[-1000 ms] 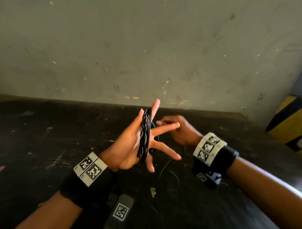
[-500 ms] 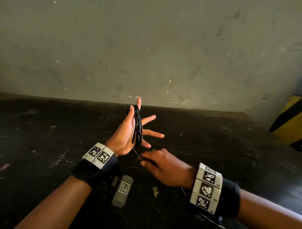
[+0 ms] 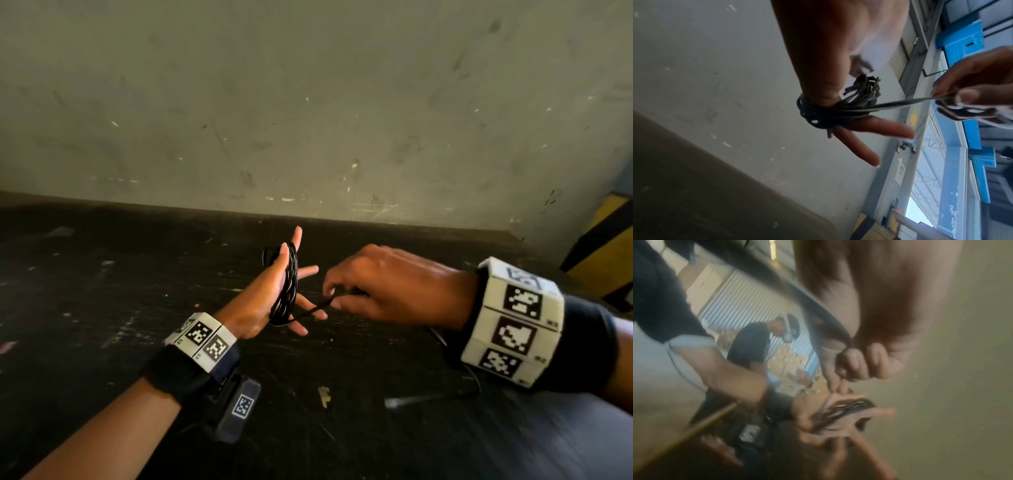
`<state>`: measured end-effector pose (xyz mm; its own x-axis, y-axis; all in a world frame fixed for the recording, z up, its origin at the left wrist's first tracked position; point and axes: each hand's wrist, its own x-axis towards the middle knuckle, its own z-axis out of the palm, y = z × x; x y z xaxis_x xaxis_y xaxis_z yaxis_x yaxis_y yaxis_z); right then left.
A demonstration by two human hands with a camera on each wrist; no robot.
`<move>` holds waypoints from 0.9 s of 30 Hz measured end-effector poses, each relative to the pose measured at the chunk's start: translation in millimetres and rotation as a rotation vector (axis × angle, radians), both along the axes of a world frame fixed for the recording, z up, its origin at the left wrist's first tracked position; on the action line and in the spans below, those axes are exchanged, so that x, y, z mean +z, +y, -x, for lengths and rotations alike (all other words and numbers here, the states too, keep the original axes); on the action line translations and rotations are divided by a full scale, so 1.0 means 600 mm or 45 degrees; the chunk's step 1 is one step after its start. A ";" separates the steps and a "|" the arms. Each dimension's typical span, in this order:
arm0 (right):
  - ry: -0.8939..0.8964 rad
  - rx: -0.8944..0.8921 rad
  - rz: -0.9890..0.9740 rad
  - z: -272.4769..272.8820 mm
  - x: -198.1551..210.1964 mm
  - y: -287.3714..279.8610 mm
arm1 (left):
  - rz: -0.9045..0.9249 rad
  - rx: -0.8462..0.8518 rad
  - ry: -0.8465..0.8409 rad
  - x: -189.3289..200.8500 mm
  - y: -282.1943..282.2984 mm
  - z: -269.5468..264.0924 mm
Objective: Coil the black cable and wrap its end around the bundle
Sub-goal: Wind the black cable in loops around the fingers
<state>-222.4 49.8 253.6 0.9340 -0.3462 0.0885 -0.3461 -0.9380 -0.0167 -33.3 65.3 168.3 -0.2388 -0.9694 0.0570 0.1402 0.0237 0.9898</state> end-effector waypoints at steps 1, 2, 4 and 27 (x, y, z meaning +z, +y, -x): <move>0.035 0.033 0.071 0.002 0.010 -0.005 | -0.013 -0.026 -0.015 -0.001 0.005 0.002; 0.069 0.058 0.129 0.004 0.020 -0.012 | -0.026 -0.055 -0.029 -0.003 0.009 0.002; 0.091 0.086 0.174 0.010 0.042 -0.027 | -0.055 -0.116 -0.046 -0.008 0.016 0.002; -0.551 -0.163 -0.408 -0.045 -0.174 -0.053 | 0.060 -0.482 0.787 0.056 0.027 0.009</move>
<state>-195.6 18.1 149.1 0.7843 -0.5276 0.3265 -0.3557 -0.8135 -0.4602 -38.9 81.6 202.2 -0.4681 -0.8200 0.3293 0.6805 -0.0968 0.7263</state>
